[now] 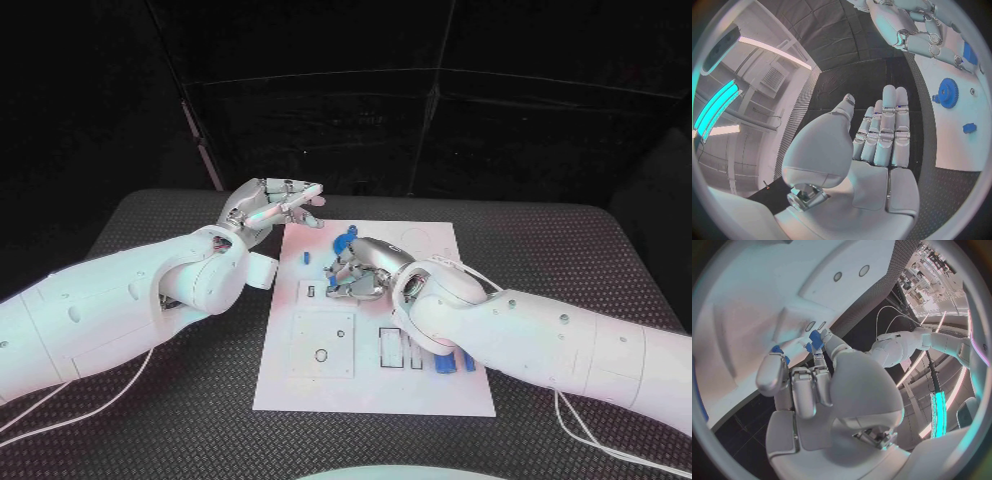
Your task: Assemble the parts on the task board
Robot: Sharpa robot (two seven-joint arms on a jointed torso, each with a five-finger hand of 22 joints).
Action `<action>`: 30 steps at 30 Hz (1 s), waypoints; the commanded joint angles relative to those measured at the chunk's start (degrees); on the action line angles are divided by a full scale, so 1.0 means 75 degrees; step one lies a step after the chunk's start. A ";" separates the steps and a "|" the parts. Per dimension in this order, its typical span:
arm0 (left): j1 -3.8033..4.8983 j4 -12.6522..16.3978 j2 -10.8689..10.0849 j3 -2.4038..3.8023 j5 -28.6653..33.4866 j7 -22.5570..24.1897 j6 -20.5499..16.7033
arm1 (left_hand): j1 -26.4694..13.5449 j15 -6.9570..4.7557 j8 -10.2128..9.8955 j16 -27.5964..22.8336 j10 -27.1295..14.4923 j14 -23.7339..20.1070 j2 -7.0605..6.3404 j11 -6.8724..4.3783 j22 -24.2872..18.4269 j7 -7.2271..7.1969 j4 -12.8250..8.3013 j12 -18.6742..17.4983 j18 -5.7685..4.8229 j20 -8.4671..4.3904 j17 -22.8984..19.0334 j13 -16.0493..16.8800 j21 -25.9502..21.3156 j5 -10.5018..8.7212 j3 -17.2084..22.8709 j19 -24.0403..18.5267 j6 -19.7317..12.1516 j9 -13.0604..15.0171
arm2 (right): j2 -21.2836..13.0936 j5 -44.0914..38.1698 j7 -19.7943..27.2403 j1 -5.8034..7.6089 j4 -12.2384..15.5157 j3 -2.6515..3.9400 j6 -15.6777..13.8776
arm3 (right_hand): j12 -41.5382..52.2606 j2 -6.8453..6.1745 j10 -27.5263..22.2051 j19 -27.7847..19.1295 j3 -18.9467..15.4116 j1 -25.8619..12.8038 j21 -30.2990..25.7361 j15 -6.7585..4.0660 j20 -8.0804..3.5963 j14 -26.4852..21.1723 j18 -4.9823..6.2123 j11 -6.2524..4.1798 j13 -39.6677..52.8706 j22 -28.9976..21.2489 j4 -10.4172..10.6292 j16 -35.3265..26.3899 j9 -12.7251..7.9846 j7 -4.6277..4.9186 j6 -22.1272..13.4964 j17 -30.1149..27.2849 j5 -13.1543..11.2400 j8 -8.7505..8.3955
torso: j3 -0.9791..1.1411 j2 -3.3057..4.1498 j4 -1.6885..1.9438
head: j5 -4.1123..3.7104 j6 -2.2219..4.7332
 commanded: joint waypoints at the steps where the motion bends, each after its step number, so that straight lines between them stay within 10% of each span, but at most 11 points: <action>1: 0.0013 0.0006 0.0014 0.0008 0.0033 0.0064 0.0062 | 0.0035 0.0002 -0.0034 0.0012 0.0015 -0.0068 0.0010 0.0011 0.0001 0.0037 -0.0018 -0.0033 0.0073 0.0015 0.0007 -0.0006 -0.0047 0.0003 -0.0017 -0.0045 0.0012 0.0005 | 0.0014 -0.0264 -0.0089 -0.0004 -0.0019 0.0000 0.0269 | -0.0047 -0.0002 0.0159 0.0016 0.0033 -0.0034 0.0000 -0.0058 0.0002 0.0730 -0.0046 -0.0067 0.1088 -0.0016 0.0003 0.0015 0.0013 -0.0083 0.0147 0.1775 -0.0037 0.0039 | -0.0003 -0.0001 0.0000 | 0.0003 -0.0016; 30: 0.0013 -0.0035 0.0053 0.0008 0.0033 0.0048 0.0092 | 0.0035 0.0002 -0.0034 0.0012 0.0015 -0.0068 0.0010 0.0011 0.0001 0.0037 -0.0018 -0.0033 0.0073 0.0015 0.0007 -0.0006 -0.0047 0.0003 -0.0017 -0.0045 0.0012 0.0005 | -0.0087 -0.0539 -0.0238 -0.0049 -0.0096 -0.0189 0.0588 | -0.0080 -0.0064 0.0132 -0.0009 0.0029 -0.0123 -0.0030 -0.0061 -0.0003 0.0723 -0.0038 -0.0067 0.1056 -0.0066 0.0001 0.0004 0.0006 -0.0081 0.0138 0.1743 -0.0044 0.0026 | -0.0003 -0.0007 0.0002 | 0.0019 -0.0104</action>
